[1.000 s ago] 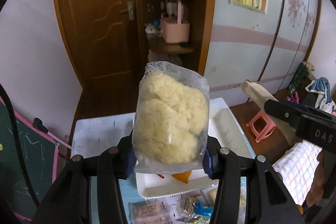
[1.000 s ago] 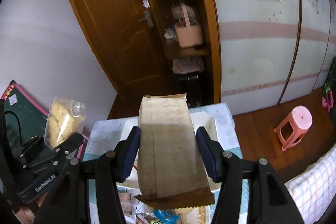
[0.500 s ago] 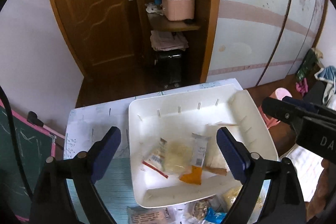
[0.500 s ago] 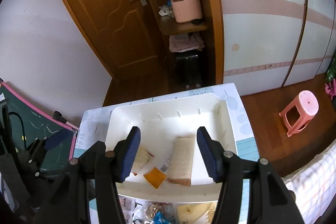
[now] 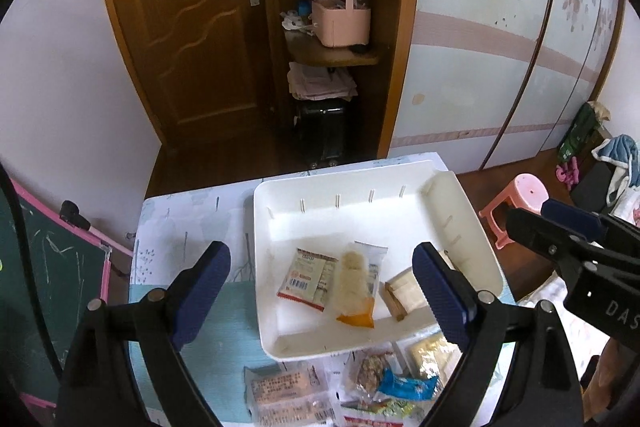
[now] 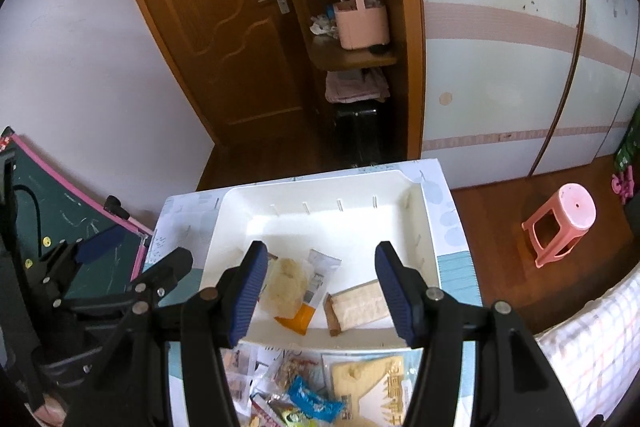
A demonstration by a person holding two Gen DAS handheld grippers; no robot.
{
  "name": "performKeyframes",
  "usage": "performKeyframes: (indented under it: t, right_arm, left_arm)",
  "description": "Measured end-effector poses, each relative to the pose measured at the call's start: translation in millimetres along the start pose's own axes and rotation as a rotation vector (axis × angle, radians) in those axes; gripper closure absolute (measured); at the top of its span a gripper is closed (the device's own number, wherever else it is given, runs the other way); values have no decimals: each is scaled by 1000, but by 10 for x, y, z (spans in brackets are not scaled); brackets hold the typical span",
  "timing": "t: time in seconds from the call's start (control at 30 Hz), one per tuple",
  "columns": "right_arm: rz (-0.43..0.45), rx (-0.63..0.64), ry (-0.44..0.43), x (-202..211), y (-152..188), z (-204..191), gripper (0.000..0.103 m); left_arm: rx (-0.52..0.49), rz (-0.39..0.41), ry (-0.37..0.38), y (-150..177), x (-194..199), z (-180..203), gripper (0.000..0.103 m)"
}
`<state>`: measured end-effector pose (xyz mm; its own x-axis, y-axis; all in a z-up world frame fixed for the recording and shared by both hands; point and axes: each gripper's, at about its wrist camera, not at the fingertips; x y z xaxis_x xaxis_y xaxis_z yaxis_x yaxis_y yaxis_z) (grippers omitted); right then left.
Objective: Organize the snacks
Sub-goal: 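Move both tools back to the snack pile beside the tray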
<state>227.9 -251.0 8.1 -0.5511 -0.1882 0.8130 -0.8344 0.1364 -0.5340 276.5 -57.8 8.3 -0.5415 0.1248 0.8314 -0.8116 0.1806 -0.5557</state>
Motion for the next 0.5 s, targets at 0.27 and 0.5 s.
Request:
performKeyframes:
  t: [0.27, 0.5]
  right_arm:
    - [58, 24, 5, 423, 445, -122, 46]
    - [104, 30, -28, 599, 1073, -231, 39]
  left_arm:
    - [3, 29, 47, 422, 458, -97, 11]
    - [-9, 74, 48, 1006, 840, -163, 11]
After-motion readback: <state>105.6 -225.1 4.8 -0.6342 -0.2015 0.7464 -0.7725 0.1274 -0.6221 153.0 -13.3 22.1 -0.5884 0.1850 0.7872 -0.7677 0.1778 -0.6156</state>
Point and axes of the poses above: each gripper's, at about its wrist camera, not at the fingertips, and x roughly against the way its jaws point, z to its right, y to its underside, and after that the axes turned 5 degrees about -z, right-handed
